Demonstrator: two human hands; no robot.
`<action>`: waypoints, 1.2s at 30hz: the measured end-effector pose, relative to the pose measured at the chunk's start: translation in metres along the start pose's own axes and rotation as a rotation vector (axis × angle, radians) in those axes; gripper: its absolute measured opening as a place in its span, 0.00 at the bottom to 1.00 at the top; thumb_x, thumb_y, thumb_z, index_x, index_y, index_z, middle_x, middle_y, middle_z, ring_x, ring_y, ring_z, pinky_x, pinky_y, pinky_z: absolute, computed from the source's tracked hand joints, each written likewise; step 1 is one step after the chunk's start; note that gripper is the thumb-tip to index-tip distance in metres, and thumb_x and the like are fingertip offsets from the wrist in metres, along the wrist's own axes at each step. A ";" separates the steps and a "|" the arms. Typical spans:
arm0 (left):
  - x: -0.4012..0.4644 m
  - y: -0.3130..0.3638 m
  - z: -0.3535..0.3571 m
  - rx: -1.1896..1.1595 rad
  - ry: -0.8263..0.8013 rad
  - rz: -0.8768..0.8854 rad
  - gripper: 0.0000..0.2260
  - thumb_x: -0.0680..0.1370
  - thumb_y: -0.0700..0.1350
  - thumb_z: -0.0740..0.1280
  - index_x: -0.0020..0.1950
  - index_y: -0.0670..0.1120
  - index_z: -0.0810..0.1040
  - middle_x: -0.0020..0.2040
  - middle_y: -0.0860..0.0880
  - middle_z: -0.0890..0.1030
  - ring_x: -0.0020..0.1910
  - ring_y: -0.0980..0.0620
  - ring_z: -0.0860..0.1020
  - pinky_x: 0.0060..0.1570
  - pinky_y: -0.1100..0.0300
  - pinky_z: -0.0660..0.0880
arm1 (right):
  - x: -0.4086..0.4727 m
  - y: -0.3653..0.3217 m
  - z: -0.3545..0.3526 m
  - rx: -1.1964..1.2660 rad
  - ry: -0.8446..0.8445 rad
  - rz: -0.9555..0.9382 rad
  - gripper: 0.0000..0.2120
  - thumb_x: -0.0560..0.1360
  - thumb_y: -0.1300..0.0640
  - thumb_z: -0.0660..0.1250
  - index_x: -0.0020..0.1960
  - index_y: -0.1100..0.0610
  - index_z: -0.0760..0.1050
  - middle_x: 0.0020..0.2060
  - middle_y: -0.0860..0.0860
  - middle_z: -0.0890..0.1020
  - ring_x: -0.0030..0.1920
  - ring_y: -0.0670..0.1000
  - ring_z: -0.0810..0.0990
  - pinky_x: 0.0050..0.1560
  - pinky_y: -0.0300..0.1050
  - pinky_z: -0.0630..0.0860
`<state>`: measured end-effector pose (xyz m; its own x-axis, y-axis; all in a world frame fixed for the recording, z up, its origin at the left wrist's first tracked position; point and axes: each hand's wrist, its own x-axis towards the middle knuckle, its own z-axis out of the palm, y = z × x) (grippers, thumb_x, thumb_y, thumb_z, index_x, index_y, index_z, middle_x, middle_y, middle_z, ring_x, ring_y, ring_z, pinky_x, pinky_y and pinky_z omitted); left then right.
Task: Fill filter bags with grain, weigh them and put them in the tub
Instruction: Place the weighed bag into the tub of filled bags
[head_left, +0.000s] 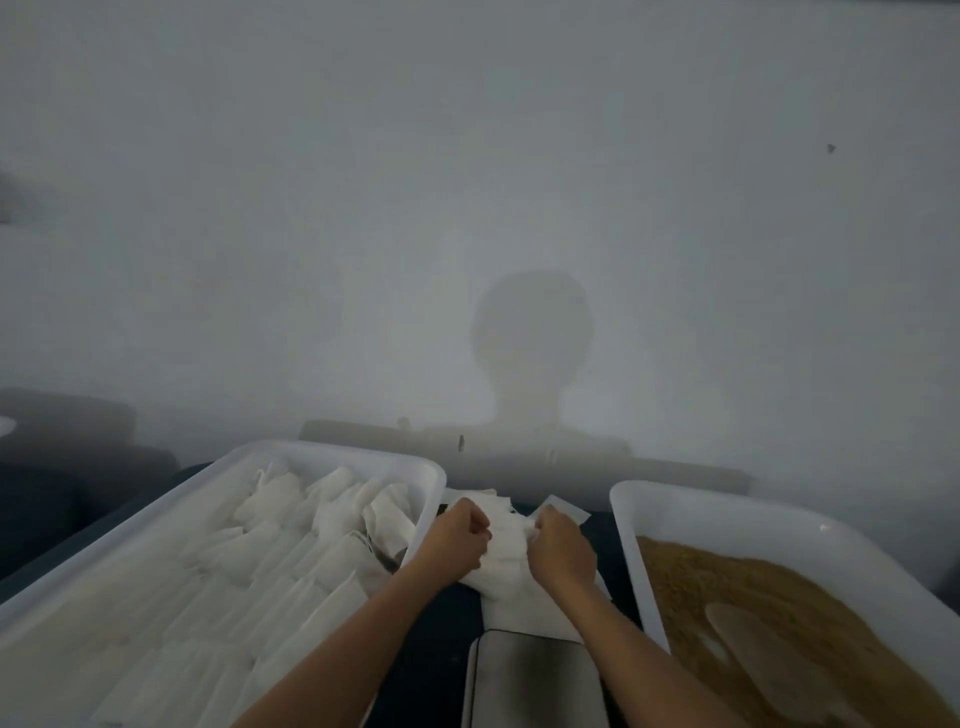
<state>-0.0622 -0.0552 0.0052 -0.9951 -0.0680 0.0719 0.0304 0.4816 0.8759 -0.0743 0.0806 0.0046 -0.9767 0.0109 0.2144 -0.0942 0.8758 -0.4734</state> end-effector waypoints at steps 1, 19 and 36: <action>-0.001 0.006 0.001 -0.047 0.005 0.000 0.06 0.78 0.36 0.61 0.44 0.47 0.70 0.47 0.45 0.77 0.45 0.50 0.76 0.43 0.58 0.77 | 0.002 0.002 -0.011 0.044 0.037 -0.001 0.06 0.79 0.62 0.54 0.49 0.56 0.69 0.52 0.54 0.77 0.50 0.53 0.75 0.43 0.42 0.67; -0.051 0.156 0.173 -0.532 -0.303 0.075 0.11 0.81 0.52 0.60 0.45 0.46 0.71 0.39 0.48 0.78 0.35 0.53 0.77 0.31 0.64 0.75 | -0.082 0.130 -0.168 0.495 0.125 0.017 0.06 0.78 0.66 0.58 0.43 0.62 0.71 0.34 0.51 0.78 0.32 0.41 0.76 0.29 0.29 0.69; -0.058 0.131 0.221 -0.494 -0.416 0.089 0.17 0.81 0.40 0.58 0.32 0.44 0.70 0.28 0.50 0.73 0.27 0.55 0.72 0.32 0.64 0.72 | -0.075 0.188 -0.141 0.960 -0.010 0.402 0.22 0.77 0.46 0.61 0.35 0.62 0.78 0.31 0.58 0.81 0.35 0.56 0.81 0.37 0.45 0.76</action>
<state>-0.0213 0.2049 0.0106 -0.9371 0.3455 0.0501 0.0552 0.0051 0.9985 0.0084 0.3124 0.0200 -0.9712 0.2089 -0.1150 0.1293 0.0562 -0.9900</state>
